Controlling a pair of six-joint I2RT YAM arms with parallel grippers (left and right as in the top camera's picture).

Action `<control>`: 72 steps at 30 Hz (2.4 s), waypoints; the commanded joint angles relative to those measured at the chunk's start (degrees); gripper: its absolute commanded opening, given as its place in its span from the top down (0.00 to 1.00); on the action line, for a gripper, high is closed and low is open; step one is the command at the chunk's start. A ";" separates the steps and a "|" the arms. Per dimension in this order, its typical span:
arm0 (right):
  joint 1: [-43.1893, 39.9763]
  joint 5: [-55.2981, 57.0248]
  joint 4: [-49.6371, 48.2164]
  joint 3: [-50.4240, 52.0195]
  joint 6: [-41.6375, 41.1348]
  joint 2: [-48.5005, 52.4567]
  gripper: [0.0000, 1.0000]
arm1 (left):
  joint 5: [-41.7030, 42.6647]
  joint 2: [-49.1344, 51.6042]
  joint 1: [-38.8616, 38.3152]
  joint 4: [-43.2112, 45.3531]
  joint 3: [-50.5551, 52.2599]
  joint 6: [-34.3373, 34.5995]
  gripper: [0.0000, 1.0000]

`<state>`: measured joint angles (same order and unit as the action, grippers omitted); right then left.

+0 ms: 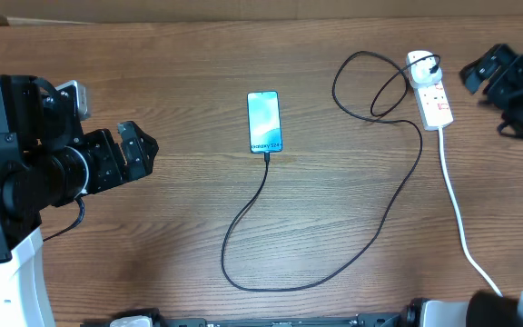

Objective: Plug charger to phone and switch on socket

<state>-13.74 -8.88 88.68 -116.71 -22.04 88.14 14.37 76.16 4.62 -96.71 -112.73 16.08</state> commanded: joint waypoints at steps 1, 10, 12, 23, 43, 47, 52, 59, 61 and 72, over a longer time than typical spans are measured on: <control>4.87 2.14 1.33 -0.98 0.81 -5.66 0.00 | 0.07 -0.09 0.22 -0.09 0.17 -1.09 0.00; 14.60 3.74 1.84 6.08 -1.55 -18.27 0.00 | 0.07 -0.09 0.22 -0.09 0.17 -1.11 0.00; 15.21 4.35 1.60 9.01 -1.99 -21.38 0.00 | 0.07 -0.09 0.22 -0.09 0.17 -1.11 0.00; 15.28 4.35 -3.87 28.48 -1.97 -39.54 0.00 | 0.07 -0.09 0.22 -0.09 0.17 -1.09 0.00; 15.28 4.31 2.34 28.96 -1.97 -39.43 0.00 | 0.07 -0.09 0.22 -0.09 0.17 -1.09 0.00; 15.28 4.31 2.34 28.96 -1.97 -39.43 0.00 | 0.07 -0.09 0.22 -0.09 0.17 -1.09 0.00; 15.28 4.31 2.34 28.96 -1.97 -39.43 0.00 | 0.07 -0.09 0.22 -0.09 0.17 -1.09 0.00; 15.28 4.31 2.34 28.96 -1.97 -39.43 0.00 | 0.07 -0.09 0.22 -0.09 0.17 -1.09 0.00; 15.28 4.31 2.34 28.96 -1.97 -39.43 0.00 | 0.07 -0.09 0.22 -0.09 0.17 -1.09 0.00; 15.30 4.96 2.93 30.47 0.20 -40.63 0.00 | 0.07 -0.09 0.22 -0.09 0.17 -1.09 0.00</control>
<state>1.23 -4.86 91.72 -87.66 -23.59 48.56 14.37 76.16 4.60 -96.71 -112.71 16.05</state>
